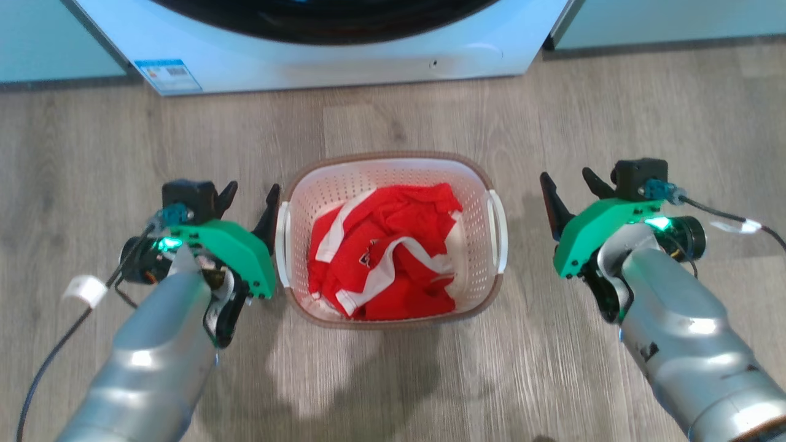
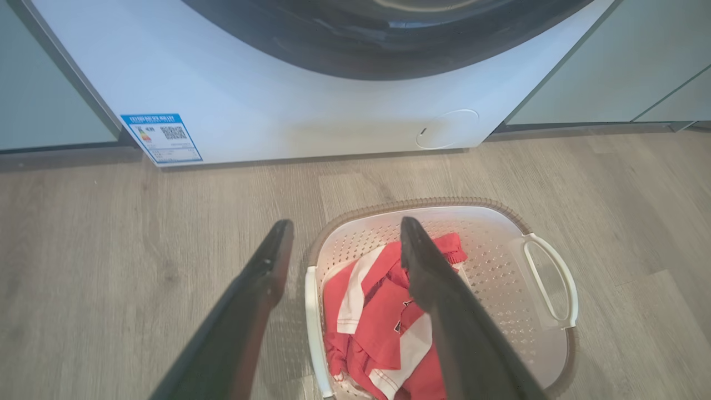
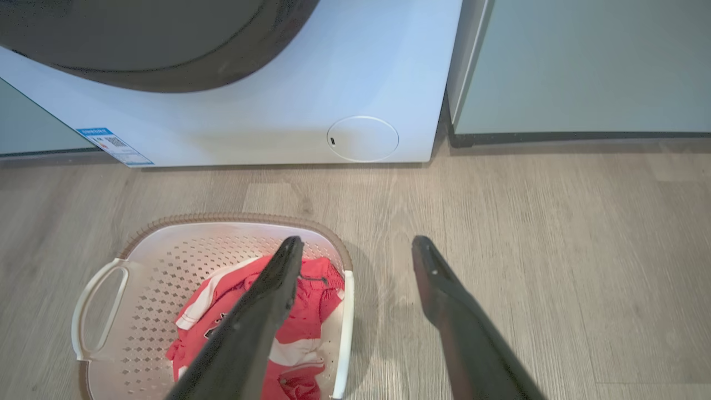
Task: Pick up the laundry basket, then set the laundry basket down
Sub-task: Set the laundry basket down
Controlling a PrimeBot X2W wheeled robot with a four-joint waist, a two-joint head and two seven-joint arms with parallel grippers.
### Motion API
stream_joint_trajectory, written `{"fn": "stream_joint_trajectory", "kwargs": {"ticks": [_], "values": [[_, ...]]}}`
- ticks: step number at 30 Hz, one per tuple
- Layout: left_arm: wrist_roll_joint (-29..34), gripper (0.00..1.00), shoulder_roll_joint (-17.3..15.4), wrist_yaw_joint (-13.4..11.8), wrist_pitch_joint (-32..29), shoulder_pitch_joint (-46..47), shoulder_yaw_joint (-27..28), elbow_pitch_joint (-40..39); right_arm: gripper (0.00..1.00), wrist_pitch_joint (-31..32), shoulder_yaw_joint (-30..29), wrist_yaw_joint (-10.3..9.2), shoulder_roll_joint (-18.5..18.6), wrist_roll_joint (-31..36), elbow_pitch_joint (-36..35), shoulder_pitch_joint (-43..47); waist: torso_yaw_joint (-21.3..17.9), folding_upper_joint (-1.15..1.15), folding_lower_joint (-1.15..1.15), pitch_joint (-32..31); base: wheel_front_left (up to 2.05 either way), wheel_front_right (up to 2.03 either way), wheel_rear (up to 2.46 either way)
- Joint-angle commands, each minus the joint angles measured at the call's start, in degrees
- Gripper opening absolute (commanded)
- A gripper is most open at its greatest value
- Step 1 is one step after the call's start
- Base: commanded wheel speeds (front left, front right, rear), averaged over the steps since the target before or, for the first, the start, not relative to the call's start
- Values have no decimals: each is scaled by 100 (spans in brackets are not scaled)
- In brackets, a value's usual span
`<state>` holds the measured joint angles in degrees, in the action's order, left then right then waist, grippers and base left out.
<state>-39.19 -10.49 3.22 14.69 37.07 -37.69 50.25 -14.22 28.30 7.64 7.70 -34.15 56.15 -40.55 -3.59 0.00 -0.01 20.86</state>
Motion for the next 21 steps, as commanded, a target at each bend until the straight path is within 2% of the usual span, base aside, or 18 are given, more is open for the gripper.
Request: {"fn": "stream_joint_trajectory", "kwargs": {"ticks": [1,11,21], "values": [[188,100,-215,-88,30,-65,315,-284,100,-77,-102,-15,-1,170,-248,231,-1,0,1,-208,0,0,0],[1059,100,-278,-270,30,-946,1170,-1439,100,-77,-1055,-15,-128,1118,-1339,946,-62,0,1,-833,0,0,0],[1544,100,-270,-508,30,-1653,1657,-2251,100,-77,-1512,-15,-223,1705,-2313,1558,-84,0,1,-1442,0,0,0]]}}
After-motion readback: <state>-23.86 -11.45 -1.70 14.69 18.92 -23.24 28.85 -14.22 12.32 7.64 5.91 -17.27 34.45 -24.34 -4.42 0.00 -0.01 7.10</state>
